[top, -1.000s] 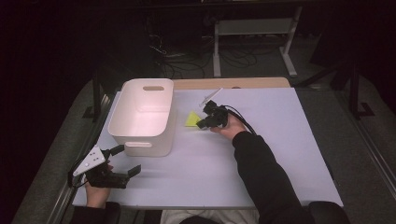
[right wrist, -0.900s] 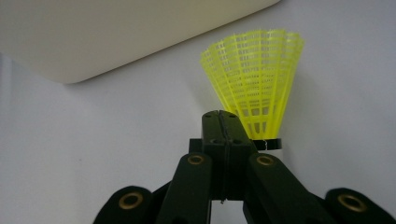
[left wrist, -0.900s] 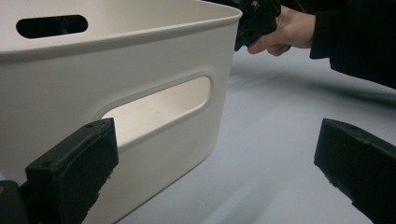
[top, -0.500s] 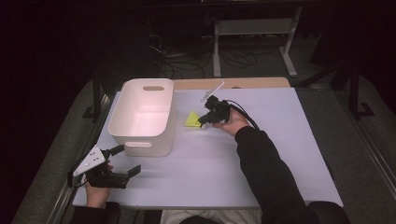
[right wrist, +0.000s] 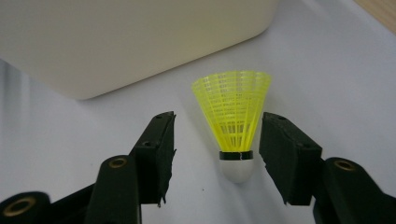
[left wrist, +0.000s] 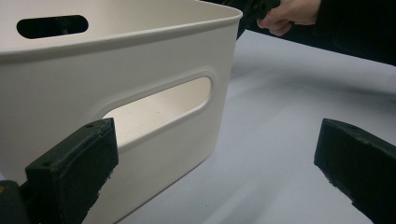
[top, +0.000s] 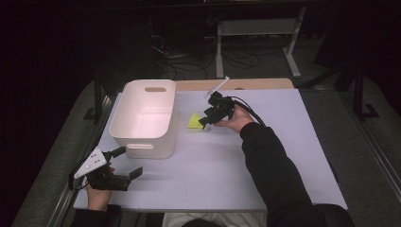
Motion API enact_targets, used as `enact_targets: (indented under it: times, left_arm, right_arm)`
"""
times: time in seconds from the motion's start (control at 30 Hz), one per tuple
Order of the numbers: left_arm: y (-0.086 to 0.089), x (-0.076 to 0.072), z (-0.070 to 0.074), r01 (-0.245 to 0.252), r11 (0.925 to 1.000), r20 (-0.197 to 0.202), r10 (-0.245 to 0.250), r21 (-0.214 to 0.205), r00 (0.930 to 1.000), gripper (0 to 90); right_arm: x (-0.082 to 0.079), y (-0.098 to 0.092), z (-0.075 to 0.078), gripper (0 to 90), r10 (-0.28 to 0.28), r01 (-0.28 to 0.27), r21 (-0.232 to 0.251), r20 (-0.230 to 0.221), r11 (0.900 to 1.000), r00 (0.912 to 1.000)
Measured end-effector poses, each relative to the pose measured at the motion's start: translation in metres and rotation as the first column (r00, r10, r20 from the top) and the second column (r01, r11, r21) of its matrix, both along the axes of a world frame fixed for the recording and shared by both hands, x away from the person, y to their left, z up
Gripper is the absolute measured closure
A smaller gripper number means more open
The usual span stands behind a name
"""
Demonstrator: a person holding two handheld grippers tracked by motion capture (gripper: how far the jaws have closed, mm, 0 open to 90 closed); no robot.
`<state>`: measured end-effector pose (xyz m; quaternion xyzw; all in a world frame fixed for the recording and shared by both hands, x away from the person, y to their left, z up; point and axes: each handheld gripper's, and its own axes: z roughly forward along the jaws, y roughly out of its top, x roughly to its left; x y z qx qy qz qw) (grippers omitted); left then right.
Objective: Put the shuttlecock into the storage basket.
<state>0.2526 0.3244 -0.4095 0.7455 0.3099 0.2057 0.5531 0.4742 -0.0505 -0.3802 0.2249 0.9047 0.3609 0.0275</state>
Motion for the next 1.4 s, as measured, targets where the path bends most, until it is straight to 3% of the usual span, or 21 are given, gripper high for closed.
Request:
enact_targets:
  times: [0.1, 0.3, 0.57, 0.87, 1.33, 1.4]
  left_arm:
    - [0.0, 0.0, 0.0, 0.0, 1.0, 0.001, 0.0, 0.0, 1.0, 0.0]
    - [0.0, 0.0, 0.0, 0.0, 1.0, 0.0, 0.0, 0.0, 1.0, 0.0]
    - [0.0, 0.0, 0.0, 0.002, 1.0, -0.001, -0.002, 0.0, 1.0, 0.0]
    - [0.0, 0.0, 0.0, 0.003, 1.0, -0.001, -0.003, -0.001, 1.0, 0.0]
    - [0.0, 0.0, 0.0, 0.003, 1.0, -0.001, -0.003, 0.001, 1.0, 0.0]
    - [0.0, 0.0, 0.0, 0.003, 1.0, -0.001, -0.003, 0.0, 1.0, 0.0]
  right_arm:
    - [0.001, -0.001, 0.001, 37.9, -0.009, 0.009, 0.002, 0.007, 1.0, 0.9999]
    - [0.006, -0.001, 0.001, 14.5, -0.025, 0.025, -0.004, -0.012, 0.9997, 0.9996]
    - [0.014, -0.002, -0.006, 1.5, -0.051, 0.051, -0.004, -0.028, 0.9987, 0.9983]
    - [0.021, -0.004, -0.017, 0.4, -0.035, 0.035, 0.003, -0.035, 0.9994, 0.9988]
    - [0.023, -0.005, -0.028, 0.9, -0.014, 0.013, -0.052, -0.03, 0.9985, 0.9995]
    - [0.023, -0.005, -0.03, 4.4, -0.008, 0.005, -0.06, -0.037, 0.9982, 0.9993]
